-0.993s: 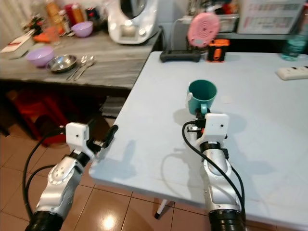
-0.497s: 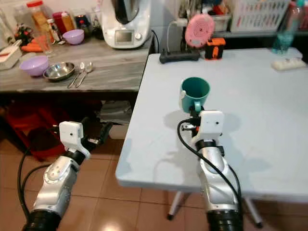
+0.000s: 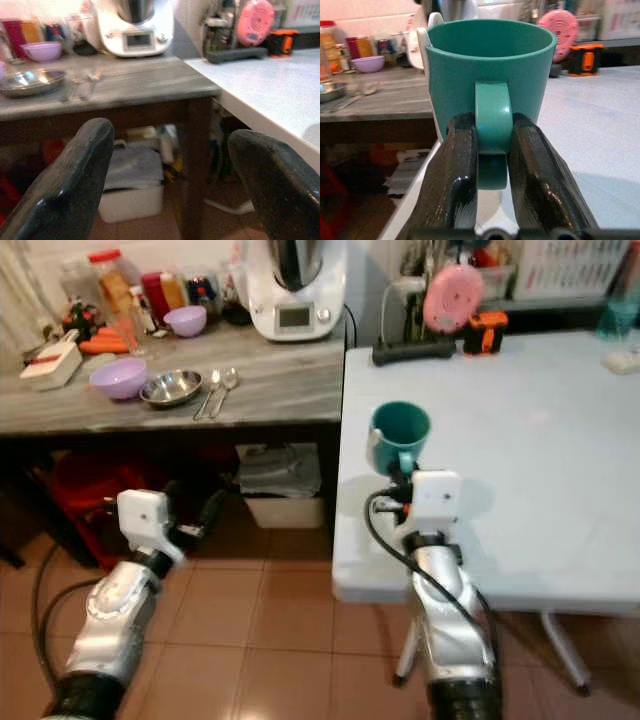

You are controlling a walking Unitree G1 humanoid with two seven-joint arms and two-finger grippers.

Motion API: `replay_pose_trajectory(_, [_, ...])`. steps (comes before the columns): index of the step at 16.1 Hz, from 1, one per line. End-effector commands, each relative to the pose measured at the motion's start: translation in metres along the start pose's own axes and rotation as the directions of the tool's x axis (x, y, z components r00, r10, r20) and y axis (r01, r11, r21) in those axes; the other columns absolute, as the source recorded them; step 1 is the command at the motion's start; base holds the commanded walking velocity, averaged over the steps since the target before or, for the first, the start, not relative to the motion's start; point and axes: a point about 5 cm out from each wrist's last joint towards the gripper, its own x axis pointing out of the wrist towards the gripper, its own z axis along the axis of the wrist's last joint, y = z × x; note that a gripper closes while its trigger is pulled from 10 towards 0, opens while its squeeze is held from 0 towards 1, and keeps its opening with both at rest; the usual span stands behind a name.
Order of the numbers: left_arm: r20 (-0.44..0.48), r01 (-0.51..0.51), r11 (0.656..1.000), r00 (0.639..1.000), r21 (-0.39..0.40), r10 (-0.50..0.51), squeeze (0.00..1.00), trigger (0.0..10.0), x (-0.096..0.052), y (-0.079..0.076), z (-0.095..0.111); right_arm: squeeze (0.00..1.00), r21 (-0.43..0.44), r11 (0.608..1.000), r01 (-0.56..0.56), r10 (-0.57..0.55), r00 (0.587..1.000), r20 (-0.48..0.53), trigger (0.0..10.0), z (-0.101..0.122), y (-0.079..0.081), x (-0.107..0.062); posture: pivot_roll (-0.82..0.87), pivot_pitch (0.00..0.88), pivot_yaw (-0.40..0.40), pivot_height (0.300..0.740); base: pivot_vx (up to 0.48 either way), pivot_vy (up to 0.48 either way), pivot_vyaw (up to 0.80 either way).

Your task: Setting the table

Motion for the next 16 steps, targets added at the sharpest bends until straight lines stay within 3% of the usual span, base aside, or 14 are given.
replay_pose_trajectory(1, [0.000,-0.028,0.999,1.000,0.032,0.028,0.00,10.0,-0.0005,0.0086,0.0019,0.00,0.008,1.000,-0.011,0.010,0.999,0.031,10.0,0.0075,0.0042,0.0028,-0.03,0.000,0.113,0.740,0.000,0.480,0.00])
replay_pose_trajectory(11, [-0.008,-0.054,0.997,0.999,0.051,0.054,0.00,10.0,-0.0004,0.0116,0.0005,0.00,-0.003,1.000,-0.017,0.017,0.999,0.027,10.0,0.0060,0.0082,0.0026,-0.03,0.000,0.113,0.740,0.000,0.480,0.00])
replay_pose_trajectory(16, [-0.035,-0.036,0.997,0.999,0.061,0.038,0.00,10.0,-0.0029,0.0146,-0.0013,0.00,-0.005,1.000,-0.017,0.018,0.999,0.034,10.0,0.0058,0.0096,0.0010,-0.03,0.000,0.119,0.740,0.000,0.054,0.00])
